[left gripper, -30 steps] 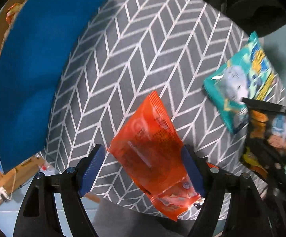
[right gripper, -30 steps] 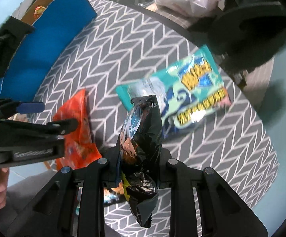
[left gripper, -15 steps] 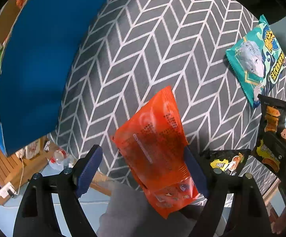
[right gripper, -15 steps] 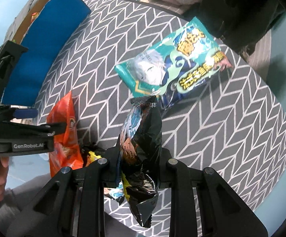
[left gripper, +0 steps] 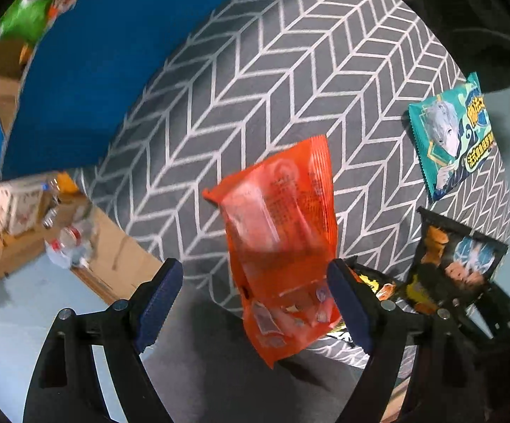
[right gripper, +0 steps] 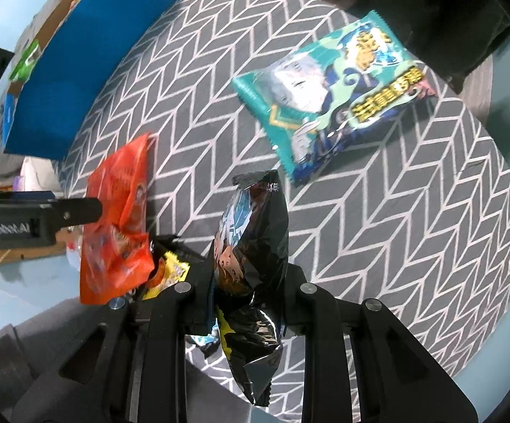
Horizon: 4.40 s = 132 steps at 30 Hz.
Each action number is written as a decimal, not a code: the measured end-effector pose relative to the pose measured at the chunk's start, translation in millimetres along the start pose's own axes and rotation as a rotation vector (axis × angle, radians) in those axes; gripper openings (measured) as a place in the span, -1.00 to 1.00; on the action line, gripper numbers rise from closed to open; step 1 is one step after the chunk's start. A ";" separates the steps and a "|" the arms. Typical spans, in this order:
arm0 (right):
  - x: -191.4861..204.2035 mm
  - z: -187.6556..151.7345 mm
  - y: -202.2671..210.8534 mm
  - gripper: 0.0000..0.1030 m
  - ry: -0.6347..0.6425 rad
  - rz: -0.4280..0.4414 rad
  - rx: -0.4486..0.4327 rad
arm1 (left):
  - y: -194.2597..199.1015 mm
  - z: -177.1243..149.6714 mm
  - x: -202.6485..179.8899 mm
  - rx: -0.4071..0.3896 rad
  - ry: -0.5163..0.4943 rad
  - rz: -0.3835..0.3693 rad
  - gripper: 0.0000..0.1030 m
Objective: Organize snacks
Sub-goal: 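Carry the black bag with the right tool while the left carries the orange bag to the box, then open both tools over the box, dropping the orange and black bags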
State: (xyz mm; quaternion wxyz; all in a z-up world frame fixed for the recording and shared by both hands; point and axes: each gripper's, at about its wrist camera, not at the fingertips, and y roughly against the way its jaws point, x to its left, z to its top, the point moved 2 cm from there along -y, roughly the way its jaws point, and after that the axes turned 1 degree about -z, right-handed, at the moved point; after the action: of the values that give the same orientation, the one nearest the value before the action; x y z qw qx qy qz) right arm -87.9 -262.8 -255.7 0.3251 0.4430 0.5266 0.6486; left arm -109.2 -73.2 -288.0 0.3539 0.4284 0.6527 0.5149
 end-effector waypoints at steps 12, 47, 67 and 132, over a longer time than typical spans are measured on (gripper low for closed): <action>11.3 -8.6 -6.9 -0.56 0.039 -0.024 0.015 | -26.6 8.3 6.5 0.014 0.074 -0.084 0.70; 1.2 -20.8 40.3 -0.56 -0.114 -0.045 -0.071 | 48.8 43.3 -50.4 -0.074 -0.304 0.000 0.19; 49.4 22.4 99.9 -0.56 -0.131 -0.037 -0.179 | 144.8 51.5 -23.1 -0.325 -0.524 0.050 0.19; 232.0 246.2 86.2 0.07 -0.019 0.023 -0.248 | 210.8 207.3 151.5 -0.429 -0.365 0.054 0.43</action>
State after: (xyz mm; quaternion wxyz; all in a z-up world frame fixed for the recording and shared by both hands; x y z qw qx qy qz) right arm 49.8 20.3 -105.0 0.3746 0.4116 0.4342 0.7083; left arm 61.2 164.9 -130.9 0.5343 0.4466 0.4428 0.5648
